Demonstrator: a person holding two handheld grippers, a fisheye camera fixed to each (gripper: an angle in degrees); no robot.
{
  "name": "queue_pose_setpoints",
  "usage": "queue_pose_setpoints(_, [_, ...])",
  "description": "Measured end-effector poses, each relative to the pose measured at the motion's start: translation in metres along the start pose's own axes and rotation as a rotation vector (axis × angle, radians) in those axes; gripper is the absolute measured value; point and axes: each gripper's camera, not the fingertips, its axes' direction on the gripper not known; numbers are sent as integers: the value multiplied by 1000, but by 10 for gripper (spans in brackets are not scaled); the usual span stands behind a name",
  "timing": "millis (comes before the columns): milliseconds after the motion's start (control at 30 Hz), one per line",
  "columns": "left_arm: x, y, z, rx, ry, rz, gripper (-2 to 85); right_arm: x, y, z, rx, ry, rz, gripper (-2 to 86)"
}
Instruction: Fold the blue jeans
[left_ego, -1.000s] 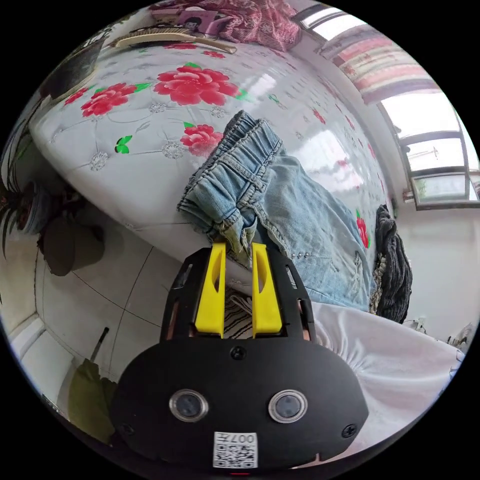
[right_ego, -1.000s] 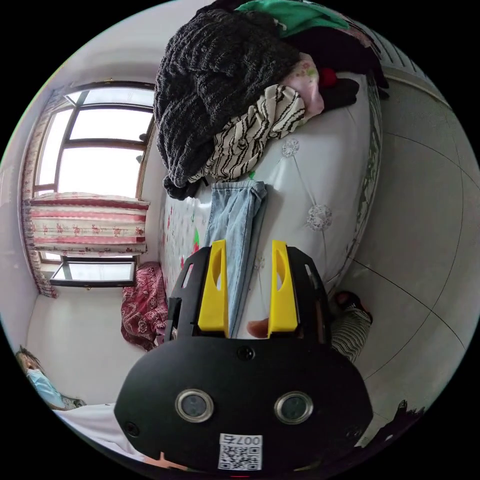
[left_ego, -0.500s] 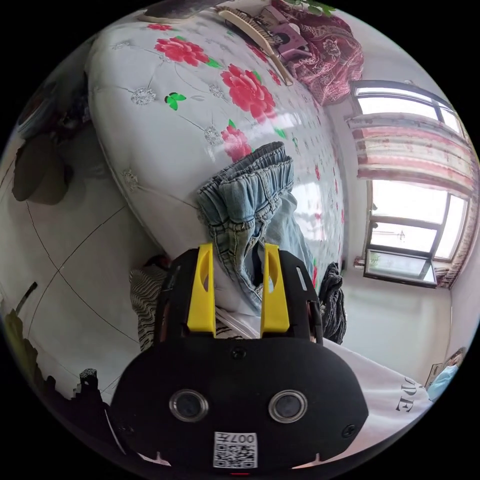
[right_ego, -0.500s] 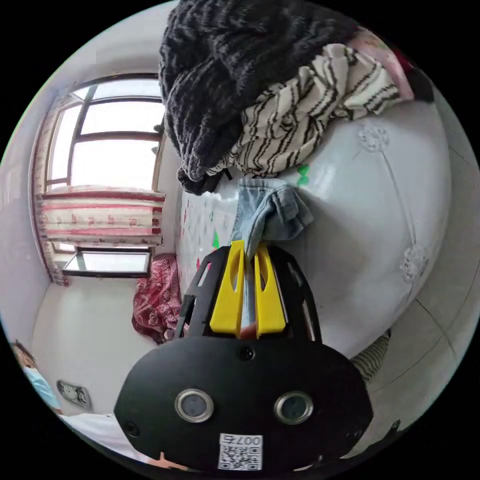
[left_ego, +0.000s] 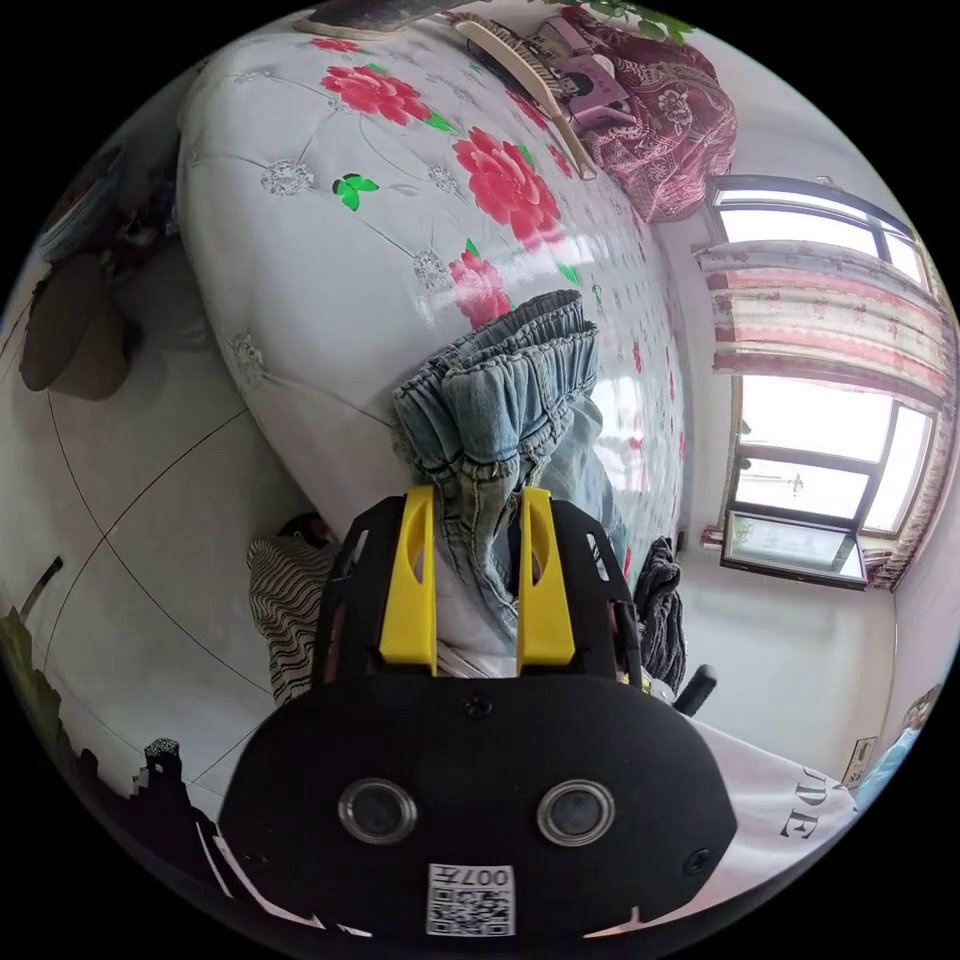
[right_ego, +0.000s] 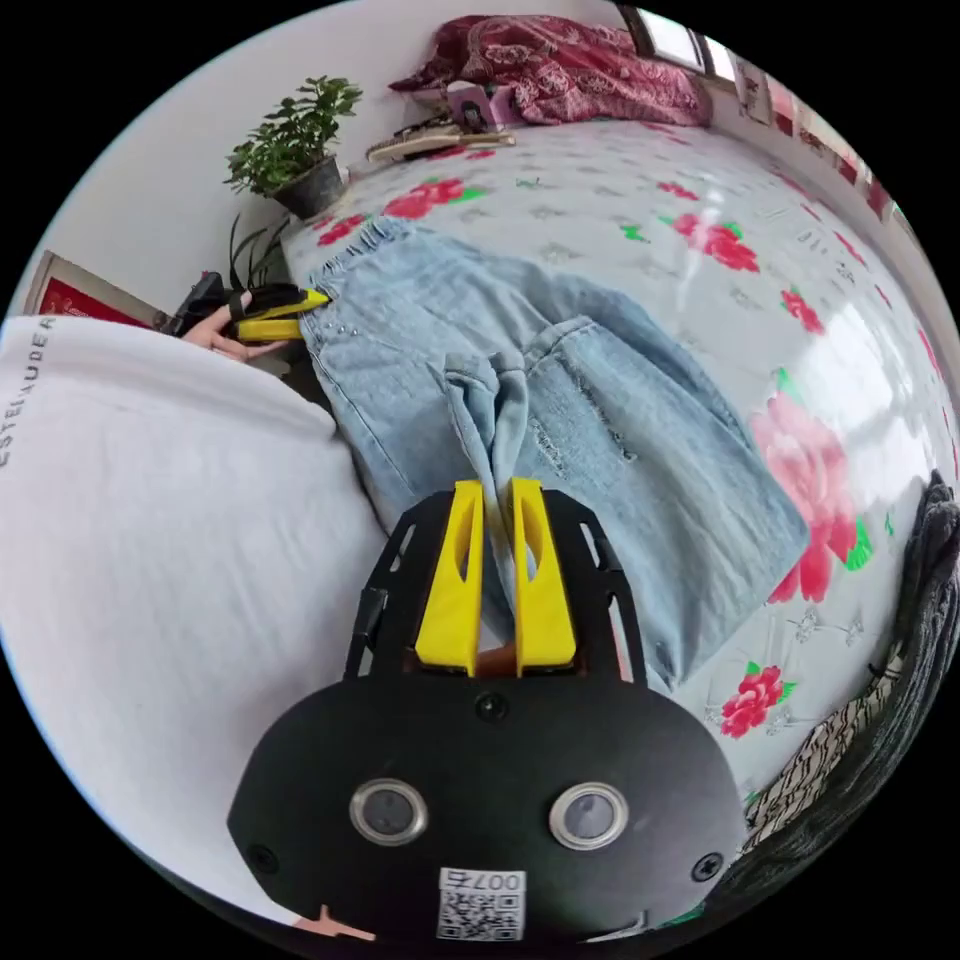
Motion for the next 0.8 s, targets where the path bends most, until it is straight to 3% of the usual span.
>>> queue_pose_setpoints(133, [-3,5,-12,8,5,21,118,-6,-7,-22,21,-45,-49,48])
queue_pose_setpoints(300, [-8,32,-55,211,17,63,81,-11,-1,-49,74,-109,-75,61])
queue_pose_setpoints(567, [-9,9,-18,136,63,68,138,8,11,-54,193,-240,101,56])
queue_pose_setpoints(667, [-3,1,-2,130,5,70,131,15,17,-59,205,-221,102,57])
queue_pose_setpoints(800, [25,6,-4,171,82,66,89,33,33,-71,221,-174,129,61])
